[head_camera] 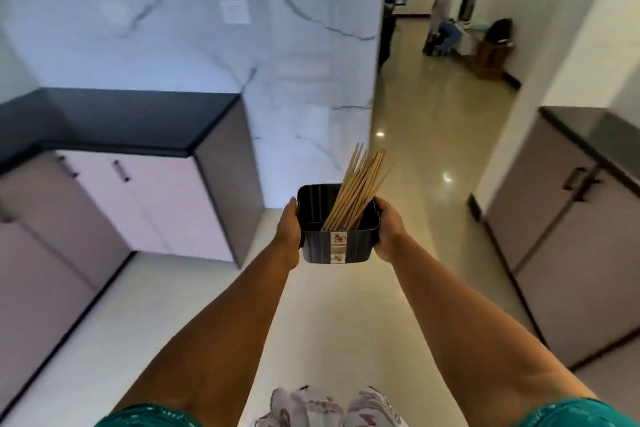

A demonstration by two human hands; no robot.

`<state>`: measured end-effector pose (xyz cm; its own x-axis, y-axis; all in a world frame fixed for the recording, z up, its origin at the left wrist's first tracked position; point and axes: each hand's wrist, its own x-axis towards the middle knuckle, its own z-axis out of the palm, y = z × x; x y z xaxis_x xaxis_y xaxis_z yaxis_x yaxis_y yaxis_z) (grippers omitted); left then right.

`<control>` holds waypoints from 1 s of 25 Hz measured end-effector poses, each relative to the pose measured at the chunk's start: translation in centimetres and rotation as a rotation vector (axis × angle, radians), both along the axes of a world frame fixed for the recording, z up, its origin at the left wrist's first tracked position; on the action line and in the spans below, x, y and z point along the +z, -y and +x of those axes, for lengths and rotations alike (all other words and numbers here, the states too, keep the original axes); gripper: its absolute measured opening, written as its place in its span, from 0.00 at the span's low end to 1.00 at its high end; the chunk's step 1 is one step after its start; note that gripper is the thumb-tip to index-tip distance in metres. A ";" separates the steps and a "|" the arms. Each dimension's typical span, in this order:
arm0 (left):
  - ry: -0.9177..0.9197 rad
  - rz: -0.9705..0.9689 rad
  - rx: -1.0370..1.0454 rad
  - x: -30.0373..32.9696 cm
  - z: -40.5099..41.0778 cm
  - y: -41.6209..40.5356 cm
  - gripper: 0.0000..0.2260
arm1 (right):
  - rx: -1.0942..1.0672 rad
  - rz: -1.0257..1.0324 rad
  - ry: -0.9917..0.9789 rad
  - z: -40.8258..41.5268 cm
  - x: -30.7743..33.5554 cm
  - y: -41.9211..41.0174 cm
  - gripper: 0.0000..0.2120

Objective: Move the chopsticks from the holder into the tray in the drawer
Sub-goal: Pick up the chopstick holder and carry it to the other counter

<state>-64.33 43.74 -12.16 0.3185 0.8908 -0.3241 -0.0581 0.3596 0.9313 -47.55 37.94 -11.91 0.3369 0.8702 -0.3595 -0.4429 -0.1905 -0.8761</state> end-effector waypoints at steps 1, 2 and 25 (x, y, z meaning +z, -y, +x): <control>-0.011 0.014 0.052 0.3 -4.5 -0.3 0.21 | 0.061 -0.004 0.015 -4.3 0.2 -1.0 0.22; -0.019 0.032 0.106 0.6 -9.0 -0.5 0.20 | 0.114 -0.003 0.018 -8.7 0.2 -2.0 0.22; 0.020 -0.082 1.286 -0.5 -79.7 5.4 0.28 | 1.155 -0.093 0.024 -87.0 -2.6 -15.2 0.21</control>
<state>-144.05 38.31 -12.63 -0.7439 0.5372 -0.3975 -0.4172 0.0913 0.9042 -134.56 53.12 -14.49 -0.6332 0.6347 -0.4429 0.0536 -0.5349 -0.8432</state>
